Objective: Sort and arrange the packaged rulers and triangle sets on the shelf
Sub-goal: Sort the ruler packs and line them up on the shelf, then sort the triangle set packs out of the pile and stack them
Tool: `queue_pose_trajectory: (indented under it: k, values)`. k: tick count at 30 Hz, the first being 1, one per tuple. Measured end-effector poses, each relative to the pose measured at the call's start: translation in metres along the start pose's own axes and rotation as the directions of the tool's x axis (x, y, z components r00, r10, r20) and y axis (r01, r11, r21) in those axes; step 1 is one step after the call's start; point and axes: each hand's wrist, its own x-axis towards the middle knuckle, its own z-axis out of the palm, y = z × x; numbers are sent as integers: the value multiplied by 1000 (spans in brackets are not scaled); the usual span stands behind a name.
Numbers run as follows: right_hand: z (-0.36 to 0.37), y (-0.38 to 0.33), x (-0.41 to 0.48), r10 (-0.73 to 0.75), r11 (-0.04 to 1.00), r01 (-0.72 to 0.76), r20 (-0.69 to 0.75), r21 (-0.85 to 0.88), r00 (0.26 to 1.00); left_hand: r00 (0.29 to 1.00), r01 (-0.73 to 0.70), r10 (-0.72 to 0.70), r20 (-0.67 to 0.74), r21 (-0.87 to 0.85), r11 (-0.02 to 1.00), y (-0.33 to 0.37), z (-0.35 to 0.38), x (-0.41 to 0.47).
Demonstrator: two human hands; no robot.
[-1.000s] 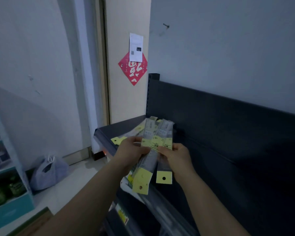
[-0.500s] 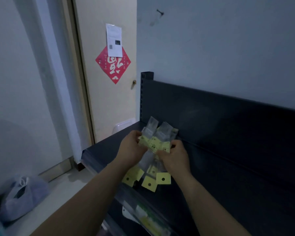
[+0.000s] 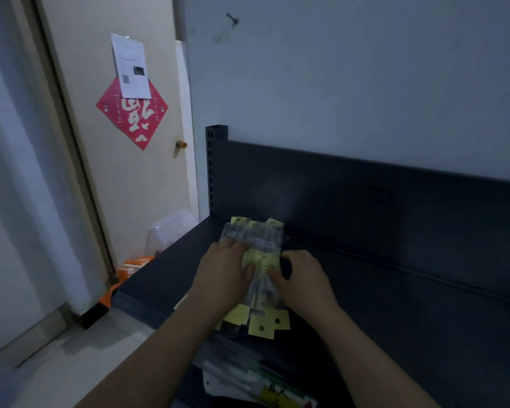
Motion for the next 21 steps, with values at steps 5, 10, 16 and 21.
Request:
queue_pose_trajectory:
  k: [5,10,16,21]
  values:
    - [-21,11,-24,-60,992,48,-105,-115,993,990,-142,142,5,-29,989,21,-1,-10]
    - [-35,37,-58,-57,984,20,-202,-179,978,966,-258,259,14,-67,964,56,10,-18]
    - [-73,72,-110,16,959,-117,-362,-259,932,915,-399,403,-2,-133,907,113,30,-31]
    - [-121,110,-161,99,933,-231,-421,-275,902,868,-489,496,-1,-173,855,180,40,-52]
